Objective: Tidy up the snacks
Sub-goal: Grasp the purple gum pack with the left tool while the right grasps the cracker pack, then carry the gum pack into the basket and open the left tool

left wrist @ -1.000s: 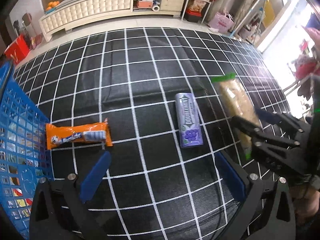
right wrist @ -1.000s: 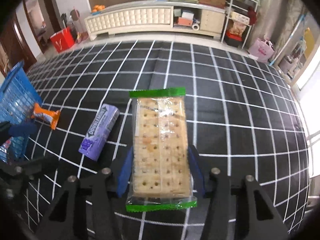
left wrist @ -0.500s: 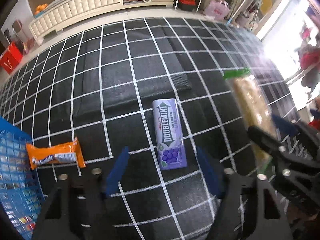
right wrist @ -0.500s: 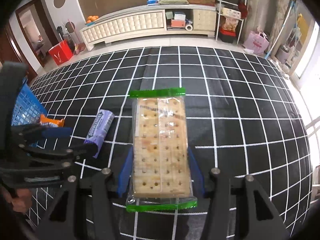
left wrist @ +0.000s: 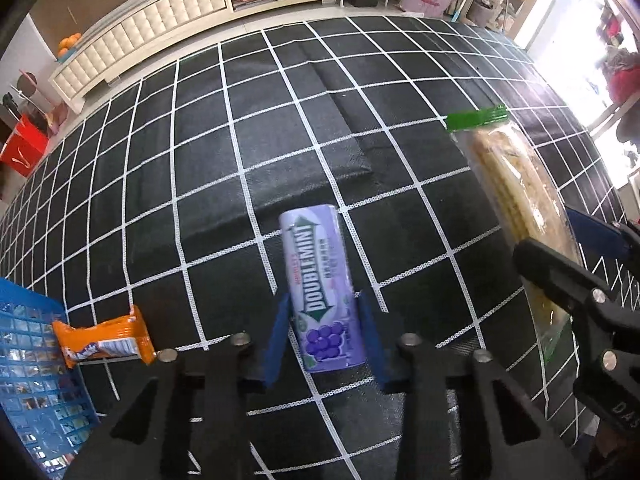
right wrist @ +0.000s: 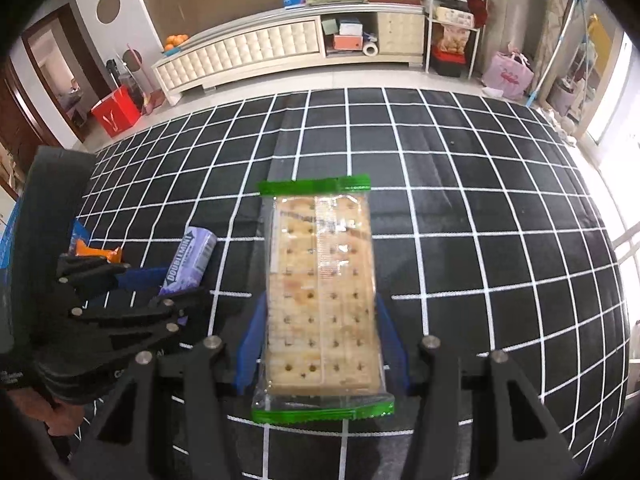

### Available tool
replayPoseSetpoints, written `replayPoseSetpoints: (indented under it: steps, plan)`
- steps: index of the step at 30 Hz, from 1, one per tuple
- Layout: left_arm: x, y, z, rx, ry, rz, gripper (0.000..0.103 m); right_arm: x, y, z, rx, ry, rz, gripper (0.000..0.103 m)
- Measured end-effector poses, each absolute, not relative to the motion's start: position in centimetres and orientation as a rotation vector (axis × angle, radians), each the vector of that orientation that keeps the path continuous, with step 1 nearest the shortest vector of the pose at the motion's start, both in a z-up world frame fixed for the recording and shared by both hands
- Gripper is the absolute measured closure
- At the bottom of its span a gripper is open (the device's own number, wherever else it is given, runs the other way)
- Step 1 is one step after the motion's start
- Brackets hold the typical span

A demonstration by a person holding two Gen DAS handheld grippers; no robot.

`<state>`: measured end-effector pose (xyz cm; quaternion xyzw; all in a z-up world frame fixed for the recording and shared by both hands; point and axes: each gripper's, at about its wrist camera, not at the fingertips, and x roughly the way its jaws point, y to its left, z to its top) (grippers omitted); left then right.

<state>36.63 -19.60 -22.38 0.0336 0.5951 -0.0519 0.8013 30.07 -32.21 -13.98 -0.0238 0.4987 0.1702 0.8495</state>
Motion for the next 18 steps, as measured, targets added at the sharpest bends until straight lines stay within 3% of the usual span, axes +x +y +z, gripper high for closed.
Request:
replayPoseSetpoints:
  steps: [7,18]
  plan:
    - [35.0,-19.3,-21.2,0.029,1.233,-0.097,0.074,29.8,-32.0,-13.9,-0.040,1.062,0.364,0.045]
    - [27.8,-16.8,-14.4,-0.024,1.093,-0.133,0.075,25.7,-29.6,-8.8,-0.084,0.992,0.363,0.045]
